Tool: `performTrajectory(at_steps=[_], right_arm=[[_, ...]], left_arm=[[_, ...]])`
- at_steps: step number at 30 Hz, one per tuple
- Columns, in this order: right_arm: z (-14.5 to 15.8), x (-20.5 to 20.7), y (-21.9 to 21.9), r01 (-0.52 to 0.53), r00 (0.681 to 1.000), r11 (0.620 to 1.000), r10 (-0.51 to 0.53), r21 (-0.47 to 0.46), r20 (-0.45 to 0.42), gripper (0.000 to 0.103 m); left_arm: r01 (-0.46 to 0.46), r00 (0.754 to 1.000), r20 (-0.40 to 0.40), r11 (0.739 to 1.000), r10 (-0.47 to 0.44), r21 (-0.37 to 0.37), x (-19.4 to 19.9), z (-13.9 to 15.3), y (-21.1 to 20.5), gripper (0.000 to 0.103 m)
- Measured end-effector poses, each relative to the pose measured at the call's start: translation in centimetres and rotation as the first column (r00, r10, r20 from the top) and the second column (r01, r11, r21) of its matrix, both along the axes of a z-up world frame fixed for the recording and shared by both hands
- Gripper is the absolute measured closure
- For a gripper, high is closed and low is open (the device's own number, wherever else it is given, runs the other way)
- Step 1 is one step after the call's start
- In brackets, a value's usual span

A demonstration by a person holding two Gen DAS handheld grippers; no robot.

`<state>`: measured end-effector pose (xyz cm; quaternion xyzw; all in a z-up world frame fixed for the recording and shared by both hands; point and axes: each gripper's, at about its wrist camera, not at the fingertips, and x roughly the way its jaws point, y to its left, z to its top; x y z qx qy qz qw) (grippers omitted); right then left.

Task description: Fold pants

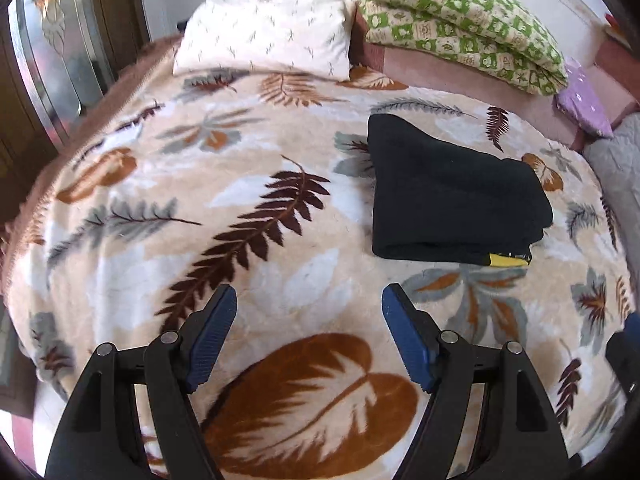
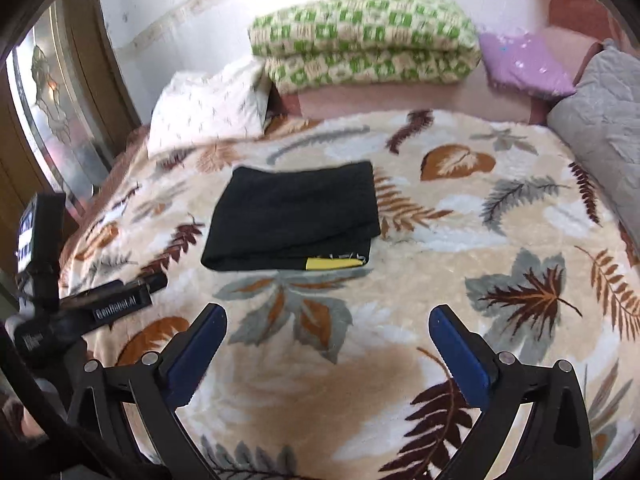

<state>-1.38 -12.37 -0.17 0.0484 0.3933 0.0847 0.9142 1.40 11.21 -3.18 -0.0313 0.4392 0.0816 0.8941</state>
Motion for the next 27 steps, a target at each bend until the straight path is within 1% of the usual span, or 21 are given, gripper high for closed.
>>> performTrajectory(at_steps=[3, 7, 9, 12, 21, 27], right_arm=[[0.5, -0.7, -0.1, 0.008, 1.000, 1.000, -0.008, 0.006, 0.020, 0.001], [0.5, -0.8, 0.0, 0.012, 1.000, 1.000, -0.012, -0.002, 0.024, 0.001], [0.4, -1.0, -0.1, 0.013, 1.000, 1.000, -0.013, -0.002, 0.022, 0.001], [0.3, -1.2, 0.1, 0.012, 1.000, 1.000, -0.011, -0.015, 0.027, 0.001], [-0.4, -1.3, 0.2, 0.008, 1.000, 1.000, -0.007, -0.028, 0.015, 0.001], [-0.4, -1.2, 0.3, 0.011, 1.000, 0.999, -0.010, -0.049, 0.027, 0.001]], left_arm=[[0.012, 0.999, 0.033, 1.000, -0.012, 0.005, -0.8, 0.6, -0.1, 0.027], [0.030, 0.999, 0.042, 0.999, -0.029, -0.015, -1.4, 0.9, -0.2, 0.027], [0.029, 0.998, 0.050, 1.000, -0.029, -0.011, -1.6, 1.0, -0.3, 0.027], [0.029, 0.998, 0.054, 0.999, -0.028, -0.026, -1.9, 0.9, -0.1, 0.027], [-0.012, 0.998, 0.054, 0.999, 0.015, -0.048, -2.3, 0.6, 0.9, 0.027], [0.009, 0.998, 0.057, 1.000, -0.008, -0.027, -2.3, 0.8, 0.2, 0.027]])
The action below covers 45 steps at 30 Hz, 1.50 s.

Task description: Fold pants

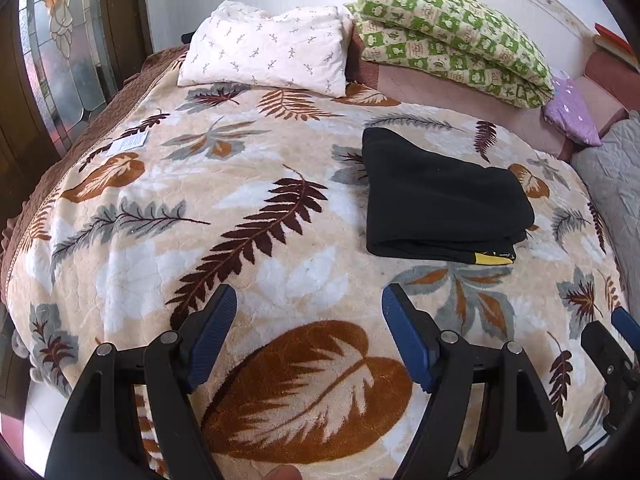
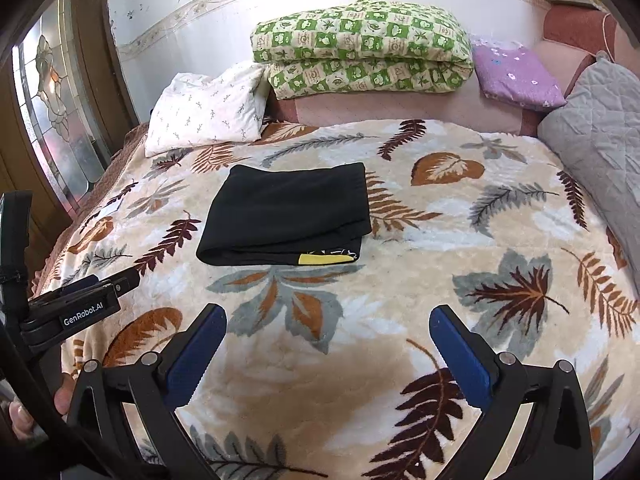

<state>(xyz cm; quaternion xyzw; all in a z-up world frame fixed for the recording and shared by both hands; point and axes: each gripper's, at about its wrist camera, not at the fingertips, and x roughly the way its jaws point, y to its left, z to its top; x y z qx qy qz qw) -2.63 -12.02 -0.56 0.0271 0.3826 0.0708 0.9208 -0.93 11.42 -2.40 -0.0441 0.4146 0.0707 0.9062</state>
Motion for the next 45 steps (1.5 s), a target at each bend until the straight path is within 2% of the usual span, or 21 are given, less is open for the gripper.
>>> performTrajectory(at_steps=[9, 16, 27, 38, 45], right_arm=[[0.1, -0.3, -0.5, 0.033, 0.999, 0.999, -0.033, -0.009, 0.010, 0.001], [-0.1, -0.3, -0.5, 0.038, 0.999, 0.999, -0.038, -0.018, -0.006, 0.000], [0.6, -0.8, -0.3, 0.043, 0.999, 0.998, -0.042, -0.035, 0.015, 0.000], [0.7, -0.9, -0.5, 0.049, 0.999, 0.998, -0.049, -0.034, 0.013, 0.000], [0.6, -1.0, -0.6, 0.052, 0.999, 0.998, -0.052, -0.035, 0.006, 0.000]], left_arm=[[0.053, 0.999, 0.004, 0.997, -0.053, 0.061, -0.3, 0.1, -1.8, 0.027], [0.064, 0.998, 0.006, 0.996, -0.065, 0.065, -0.4, 0.3, -1.8, 0.027], [0.116, 0.993, 0.017, 0.990, -0.118, 0.085, -0.5, 1.0, -2.6, 0.027], [0.154, 0.985, 0.061, 0.981, -0.161, 0.118, -1.2, 1.7, -3.8, 0.027], [0.167, 0.984, 0.047, 0.980, -0.172, 0.109, -1.2, 1.6, -4.1, 0.024]])
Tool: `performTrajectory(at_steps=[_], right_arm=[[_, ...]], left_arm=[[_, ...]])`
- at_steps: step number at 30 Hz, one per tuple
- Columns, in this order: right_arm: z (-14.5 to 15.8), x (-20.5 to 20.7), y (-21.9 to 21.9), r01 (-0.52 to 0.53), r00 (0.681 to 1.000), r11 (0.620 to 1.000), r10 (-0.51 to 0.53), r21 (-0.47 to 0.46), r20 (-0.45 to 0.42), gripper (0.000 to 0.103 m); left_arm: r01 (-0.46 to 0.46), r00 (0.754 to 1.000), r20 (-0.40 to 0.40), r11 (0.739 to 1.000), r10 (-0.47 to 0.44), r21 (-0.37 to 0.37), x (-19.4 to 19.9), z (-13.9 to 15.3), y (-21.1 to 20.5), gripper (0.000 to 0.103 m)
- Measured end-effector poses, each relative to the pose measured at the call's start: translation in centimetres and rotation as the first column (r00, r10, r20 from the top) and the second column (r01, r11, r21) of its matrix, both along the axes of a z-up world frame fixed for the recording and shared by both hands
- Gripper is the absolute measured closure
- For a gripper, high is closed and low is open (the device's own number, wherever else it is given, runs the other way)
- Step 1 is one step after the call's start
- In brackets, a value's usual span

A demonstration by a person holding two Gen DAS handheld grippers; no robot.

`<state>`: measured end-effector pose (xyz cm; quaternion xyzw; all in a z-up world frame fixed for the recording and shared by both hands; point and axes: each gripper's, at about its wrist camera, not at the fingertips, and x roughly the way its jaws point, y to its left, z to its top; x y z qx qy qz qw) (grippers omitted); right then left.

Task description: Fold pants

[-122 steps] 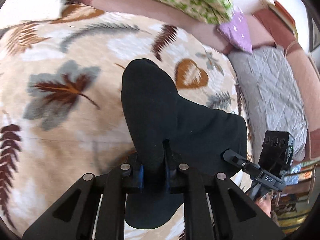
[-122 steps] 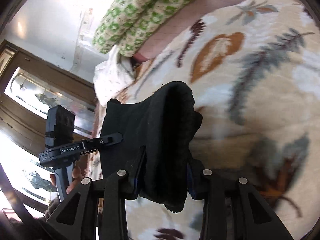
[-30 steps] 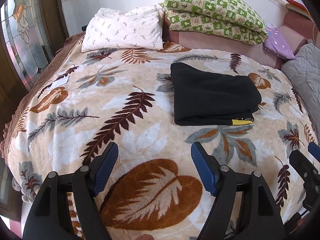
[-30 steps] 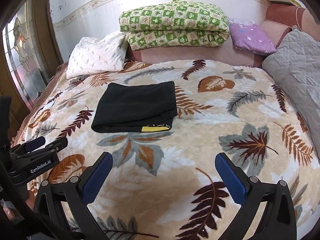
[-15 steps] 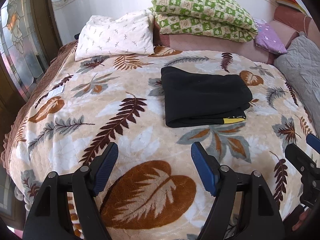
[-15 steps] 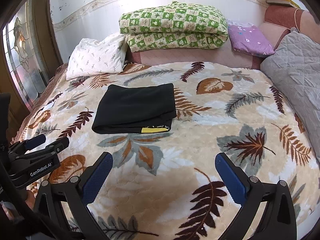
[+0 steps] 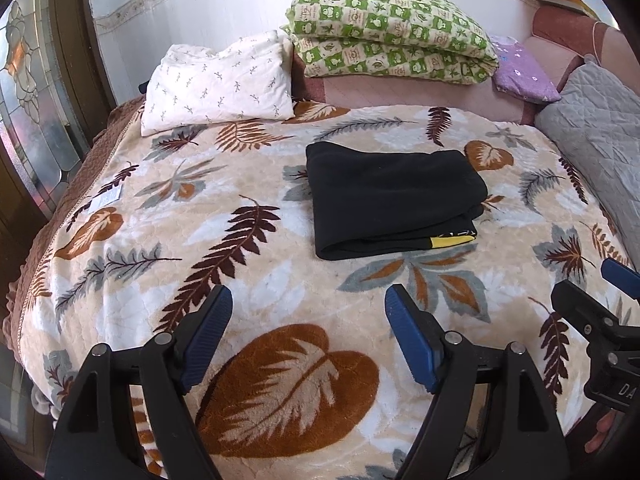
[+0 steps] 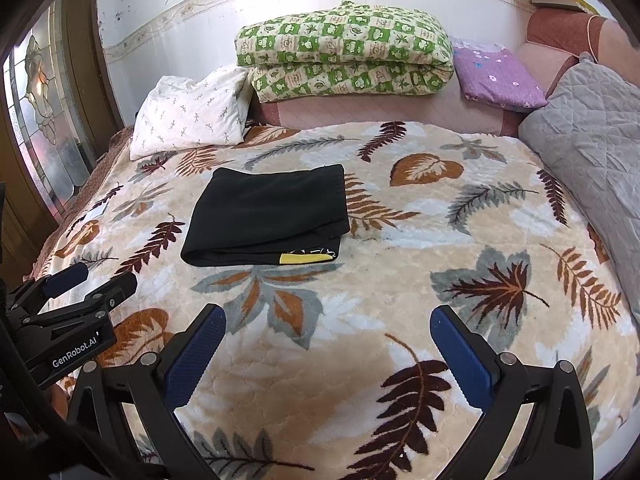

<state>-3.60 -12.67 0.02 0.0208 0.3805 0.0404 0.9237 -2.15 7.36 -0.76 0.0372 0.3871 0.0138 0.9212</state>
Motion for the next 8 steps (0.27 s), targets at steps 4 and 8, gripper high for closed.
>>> performTrajectory(at_steps=[4, 8], right_arm=[[-0.06, 0.02, -0.02, 0.001, 1.000, 1.000, -0.001, -0.002, 0.001, 0.000], [-0.10, 0.07, -0.11, 0.001, 1.000, 1.000, -0.001, -0.001, -0.001, 0.000]], left_arm=[[0.005, 1.000, -0.011, 1.000, -0.006, -0.008, -0.02, -0.14, -0.05, 0.024], [0.001, 1.000, -0.018, 1.000, -0.001, -0.016, -0.03, -0.19, 0.08, 0.024]])
